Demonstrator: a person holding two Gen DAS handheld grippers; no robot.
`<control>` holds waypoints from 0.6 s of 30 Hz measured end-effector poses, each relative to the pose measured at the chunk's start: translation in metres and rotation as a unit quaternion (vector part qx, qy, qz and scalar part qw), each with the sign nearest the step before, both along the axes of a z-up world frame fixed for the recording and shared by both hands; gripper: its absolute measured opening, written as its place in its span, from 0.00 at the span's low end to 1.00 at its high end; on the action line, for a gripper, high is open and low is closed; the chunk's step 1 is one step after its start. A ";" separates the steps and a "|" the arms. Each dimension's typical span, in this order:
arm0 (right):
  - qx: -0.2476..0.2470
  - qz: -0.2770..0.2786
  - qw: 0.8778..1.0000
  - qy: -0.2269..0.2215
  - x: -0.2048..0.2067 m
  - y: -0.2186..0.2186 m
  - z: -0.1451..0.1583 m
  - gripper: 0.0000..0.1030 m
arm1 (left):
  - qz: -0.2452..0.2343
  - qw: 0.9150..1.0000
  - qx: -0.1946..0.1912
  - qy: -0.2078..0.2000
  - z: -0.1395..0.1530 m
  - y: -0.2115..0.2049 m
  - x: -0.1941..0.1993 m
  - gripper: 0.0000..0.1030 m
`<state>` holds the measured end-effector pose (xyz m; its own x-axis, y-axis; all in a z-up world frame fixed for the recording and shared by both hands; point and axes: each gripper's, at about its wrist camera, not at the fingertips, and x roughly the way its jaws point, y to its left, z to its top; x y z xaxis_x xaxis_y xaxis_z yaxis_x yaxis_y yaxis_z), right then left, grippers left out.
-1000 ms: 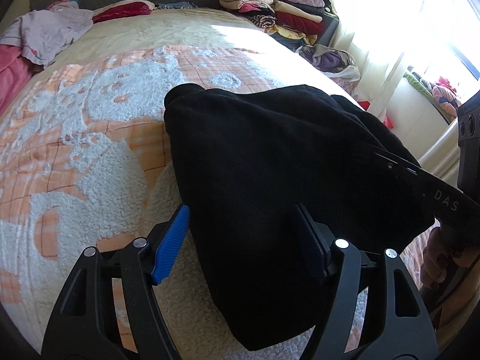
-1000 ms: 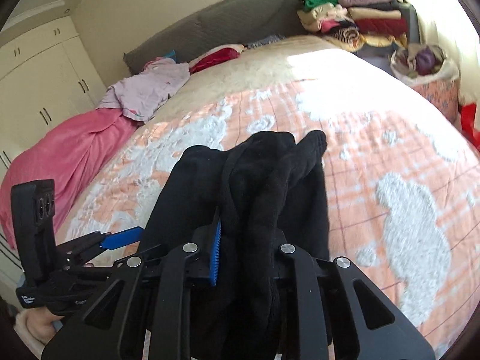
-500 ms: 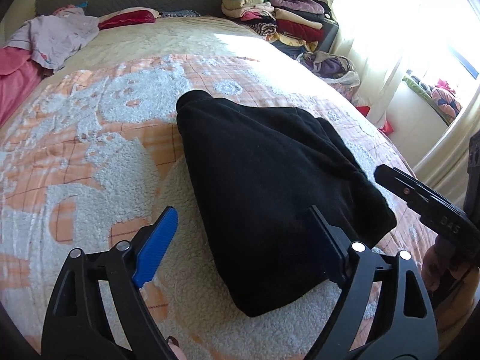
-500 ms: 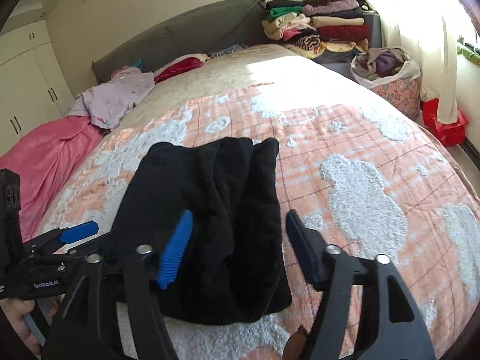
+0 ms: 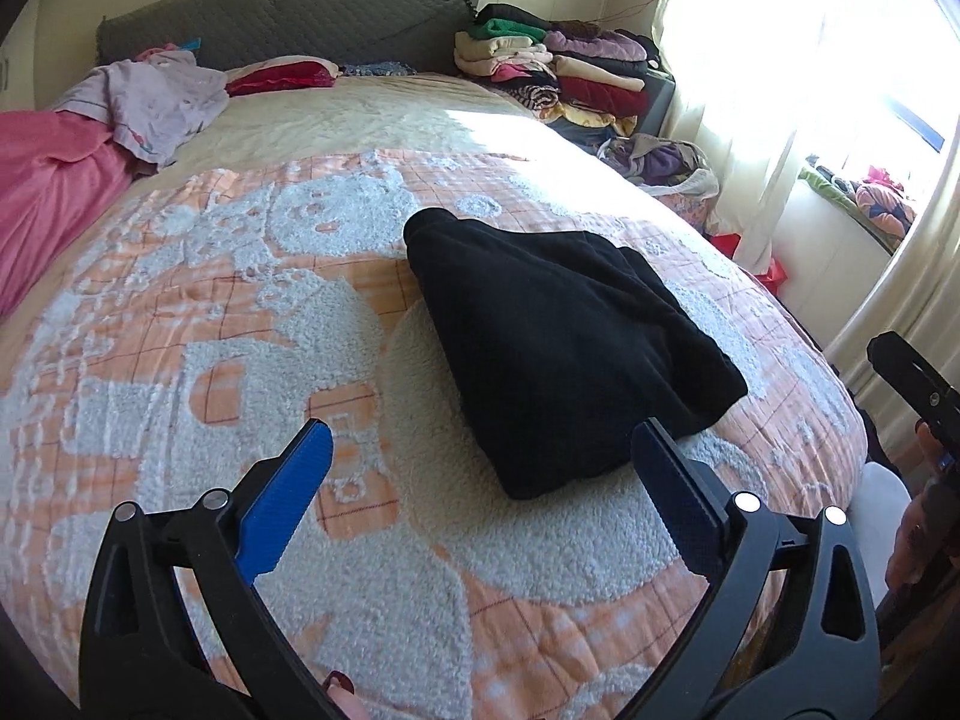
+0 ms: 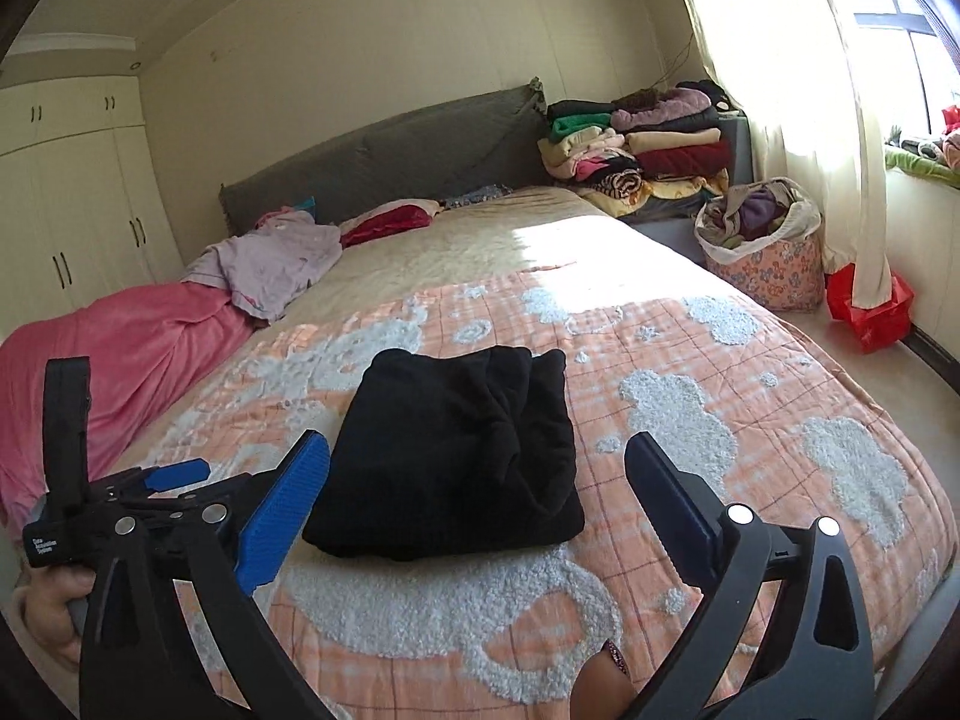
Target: Fold small clothes
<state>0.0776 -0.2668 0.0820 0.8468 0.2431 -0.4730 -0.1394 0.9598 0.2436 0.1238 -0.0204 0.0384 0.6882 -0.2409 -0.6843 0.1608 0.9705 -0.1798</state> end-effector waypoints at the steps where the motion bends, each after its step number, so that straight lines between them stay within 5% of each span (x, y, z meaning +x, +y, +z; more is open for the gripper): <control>1: -0.004 0.000 1.000 0.000 -0.005 0.002 -0.001 0.95 | -0.001 1.000 0.000 -0.001 -0.002 0.002 -0.005 0.91; 12: -0.071 -0.029 0.995 0.067 -0.031 0.033 -0.063 0.95 | 0.020 1.000 0.006 0.023 -0.052 0.027 -0.050 0.91; 18: -0.061 -0.030 0.995 0.069 -0.040 0.045 -0.075 0.95 | 0.018 0.999 0.015 0.023 -0.059 0.026 -0.050 0.91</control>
<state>0.0378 -0.2221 0.0068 0.7824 0.1283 -0.6094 -0.0545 0.9889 0.1383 0.0741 0.0052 -0.0209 0.6634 -0.1964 -0.7220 0.1187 0.9803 -0.1575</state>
